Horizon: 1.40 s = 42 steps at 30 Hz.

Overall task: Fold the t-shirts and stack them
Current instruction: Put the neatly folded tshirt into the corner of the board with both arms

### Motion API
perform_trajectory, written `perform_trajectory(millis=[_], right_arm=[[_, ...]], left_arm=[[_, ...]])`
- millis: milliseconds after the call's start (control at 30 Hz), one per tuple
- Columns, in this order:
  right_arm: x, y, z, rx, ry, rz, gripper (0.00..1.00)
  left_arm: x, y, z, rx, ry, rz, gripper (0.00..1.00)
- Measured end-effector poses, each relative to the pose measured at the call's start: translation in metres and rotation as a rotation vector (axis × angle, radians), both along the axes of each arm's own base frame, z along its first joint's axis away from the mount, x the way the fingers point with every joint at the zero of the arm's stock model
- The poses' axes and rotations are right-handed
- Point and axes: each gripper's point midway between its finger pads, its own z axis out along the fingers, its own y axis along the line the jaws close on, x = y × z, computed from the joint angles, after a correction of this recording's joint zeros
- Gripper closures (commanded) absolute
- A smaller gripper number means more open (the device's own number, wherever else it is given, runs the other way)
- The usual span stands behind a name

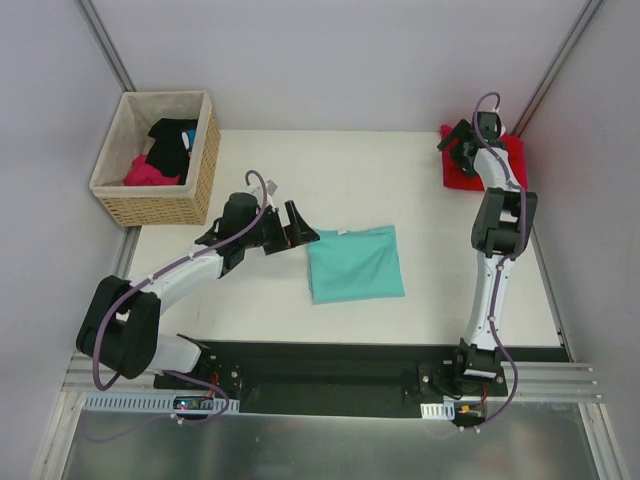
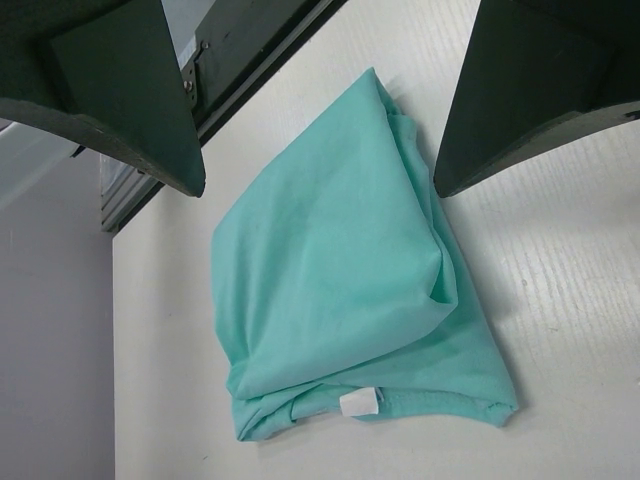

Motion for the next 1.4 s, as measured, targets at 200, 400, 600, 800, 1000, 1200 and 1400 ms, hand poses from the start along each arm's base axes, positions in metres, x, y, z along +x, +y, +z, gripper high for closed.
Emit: perform_trajectory(millis=[200, 400, 600, 800, 1000, 1200, 1400], right_arm=[[-0.014, 0.007, 0.002, 0.104, -0.018, -0.036, 0.03], [-0.059, 0.047, 0.003, 0.166, 0.027, -0.027, 0.03], [-0.119, 0.123, 0.000, 0.178, 0.078, 0.060, 0.04], [-0.163, 0.187, -0.003, 0.151, 0.098, 0.156, 0.03], [-0.180, 0.188, 0.006, 0.089, 0.109, 0.166, 0.03], [-0.208, 0.158, 0.094, -0.048, 0.001, 0.194, 0.04], [-0.274, 0.134, 0.207, -0.072, -0.267, 0.219, 0.03]], left_arm=[[-0.007, 0.003, -0.002, -0.004, 0.000, 0.002, 0.01], [-0.014, 0.006, 0.008, -0.027, -0.023, 0.009, 0.01], [-0.025, 0.011, 0.018, -0.048, -0.052, 0.013, 0.01], [-0.037, 0.016, 0.029, -0.076, -0.081, 0.019, 0.01], [-0.050, 0.021, 0.034, -0.088, -0.094, 0.021, 0.01], [-0.057, 0.018, 0.038, -0.113, -0.071, 0.009, 0.01], [-0.080, -0.008, 0.029, -0.126, -0.021, -0.065, 0.01]])
